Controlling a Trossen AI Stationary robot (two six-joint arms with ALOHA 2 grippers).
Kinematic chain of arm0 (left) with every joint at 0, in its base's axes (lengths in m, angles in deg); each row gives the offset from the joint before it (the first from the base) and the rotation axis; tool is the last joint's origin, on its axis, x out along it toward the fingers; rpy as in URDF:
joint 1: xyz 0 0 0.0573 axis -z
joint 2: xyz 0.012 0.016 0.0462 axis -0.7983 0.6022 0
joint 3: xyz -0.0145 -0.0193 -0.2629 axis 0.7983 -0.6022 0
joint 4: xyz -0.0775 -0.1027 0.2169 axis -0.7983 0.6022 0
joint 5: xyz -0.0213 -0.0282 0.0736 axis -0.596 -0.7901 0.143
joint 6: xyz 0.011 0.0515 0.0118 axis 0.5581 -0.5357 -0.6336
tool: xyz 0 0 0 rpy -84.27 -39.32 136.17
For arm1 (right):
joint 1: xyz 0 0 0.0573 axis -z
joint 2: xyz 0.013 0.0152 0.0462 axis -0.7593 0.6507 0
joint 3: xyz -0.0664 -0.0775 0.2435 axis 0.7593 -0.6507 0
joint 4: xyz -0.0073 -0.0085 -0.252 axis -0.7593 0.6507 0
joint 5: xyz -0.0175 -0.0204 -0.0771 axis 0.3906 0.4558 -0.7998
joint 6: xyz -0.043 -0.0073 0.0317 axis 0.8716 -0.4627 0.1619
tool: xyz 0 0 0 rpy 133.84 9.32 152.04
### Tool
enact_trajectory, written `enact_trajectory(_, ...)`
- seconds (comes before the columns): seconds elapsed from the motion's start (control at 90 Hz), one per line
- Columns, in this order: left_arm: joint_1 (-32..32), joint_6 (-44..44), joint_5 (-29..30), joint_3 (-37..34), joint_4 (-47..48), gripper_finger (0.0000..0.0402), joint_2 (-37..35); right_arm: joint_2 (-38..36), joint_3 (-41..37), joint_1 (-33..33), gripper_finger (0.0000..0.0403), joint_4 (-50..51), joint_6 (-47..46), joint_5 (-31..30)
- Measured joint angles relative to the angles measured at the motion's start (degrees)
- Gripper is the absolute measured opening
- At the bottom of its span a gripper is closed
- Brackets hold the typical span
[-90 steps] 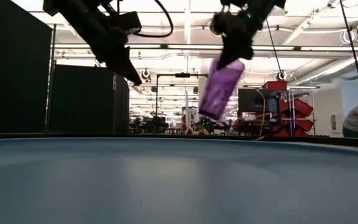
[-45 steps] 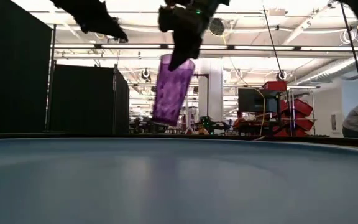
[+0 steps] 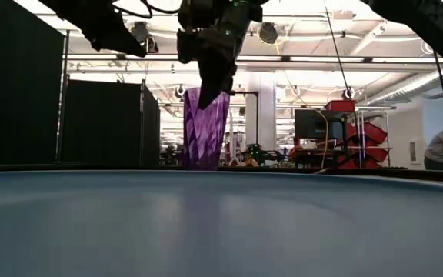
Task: Set table place
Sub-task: Move the purple cup to the top of the blue table mat, then put the spoon beside the knife
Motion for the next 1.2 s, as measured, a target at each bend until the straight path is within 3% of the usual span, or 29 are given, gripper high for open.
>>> enact_trajectory(0.144, 0.0, -0.4, 0.0, 0.0, 0.0, 0.0, 0.0, 0.2, -0.1, 0.1, 0.0022, -2.4, -1.4, -0.2)
enact_trajectory(0.378, 0.0, -1.1, -0.4, 0.0, 0.0, 0.0, 0.0, -0.2, 0.4, 0.1, 0.0099, -4.0, -1.7, -0.2)
enact_trajectory(0.611, 0.0, -1.2, -0.5, 0.0, 0.0, 0.0, 0.0, -0.3, 8.2, 0.1, 0.0156, -0.4, 0.8, -0.2)
enact_trajectory(0.689, 0.0, -1.2, -2.1, 0.0, -0.1, 0.0, 0.5, -0.4, 11.8, 0.1, 0.0161, 0.5, 2.1, -0.8)
enact_trajectory(0.833, 0.0, -0.9, -3.3, 0.0, 0.8, 0.0, 2.9, -4.7, 11.1, 1.0, 0.0158, 2.5, 4.6, -5.9)
enact_trajectory(1.044, 0.0, 7.0, -3.7, 0.0, 8.3, 0.0, 7.6, -11.0, 11.3, 7.5, 0.0146, 10.4, 3.0, -7.7)
enact_trajectory(1.2, 0.0, 9.0, 1.7, 0.0, 8.4, 0.0, 11.6, -12.5, 11.3, 14.7, 0.0136, 10.8, 1.2, -7.8)
